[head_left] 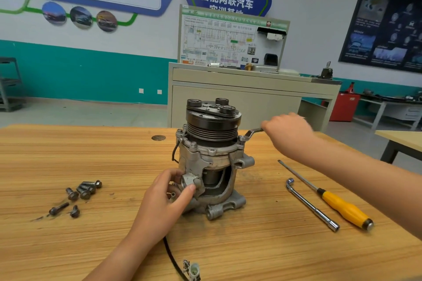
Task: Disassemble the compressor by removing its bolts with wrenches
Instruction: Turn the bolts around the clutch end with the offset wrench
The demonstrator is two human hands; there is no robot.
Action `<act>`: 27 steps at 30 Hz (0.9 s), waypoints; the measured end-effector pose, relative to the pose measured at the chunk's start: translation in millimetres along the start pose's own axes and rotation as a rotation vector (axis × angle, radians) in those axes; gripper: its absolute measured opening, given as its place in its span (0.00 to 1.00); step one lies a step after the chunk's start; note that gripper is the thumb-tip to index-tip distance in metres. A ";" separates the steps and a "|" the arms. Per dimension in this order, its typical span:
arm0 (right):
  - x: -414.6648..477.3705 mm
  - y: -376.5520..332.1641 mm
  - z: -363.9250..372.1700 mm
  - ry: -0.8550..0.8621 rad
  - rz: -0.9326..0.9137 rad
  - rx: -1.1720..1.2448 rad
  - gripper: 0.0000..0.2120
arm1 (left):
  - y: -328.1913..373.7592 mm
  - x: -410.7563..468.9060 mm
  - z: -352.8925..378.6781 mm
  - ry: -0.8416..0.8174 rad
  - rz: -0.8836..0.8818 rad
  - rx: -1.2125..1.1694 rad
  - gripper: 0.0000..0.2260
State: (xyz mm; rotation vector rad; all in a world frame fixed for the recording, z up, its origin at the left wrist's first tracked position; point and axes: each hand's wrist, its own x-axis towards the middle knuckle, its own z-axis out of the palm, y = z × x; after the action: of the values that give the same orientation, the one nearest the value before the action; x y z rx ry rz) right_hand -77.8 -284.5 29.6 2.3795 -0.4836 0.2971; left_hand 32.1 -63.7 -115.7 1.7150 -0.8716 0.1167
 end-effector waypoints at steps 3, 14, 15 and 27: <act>24.3 -13.2 20.7 0.301 -0.064 0.110 0.12 | 0.4 -2.8 1.5 -0.007 0.024 0.051 0.12; -11.6 -12.8 10.6 0.526 0.302 0.769 0.16 | 1.7 -3.0 0.9 0.005 0.033 0.070 0.11; -23.9 -12.1 8.3 0.535 0.296 0.752 0.17 | 1.5 -2.7 0.7 0.007 0.034 0.070 0.11; -66.8 -22.6 -29.3 -0.046 0.139 0.236 0.35 | 3.5 -2.6 -0.2 0.023 0.022 0.062 0.10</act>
State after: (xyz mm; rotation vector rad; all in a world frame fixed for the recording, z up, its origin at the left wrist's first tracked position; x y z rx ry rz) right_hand -131.2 -231.6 15.8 2.5910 -0.6696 0.3814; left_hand 28.2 -62.5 -114.2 1.7594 -0.8780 0.1791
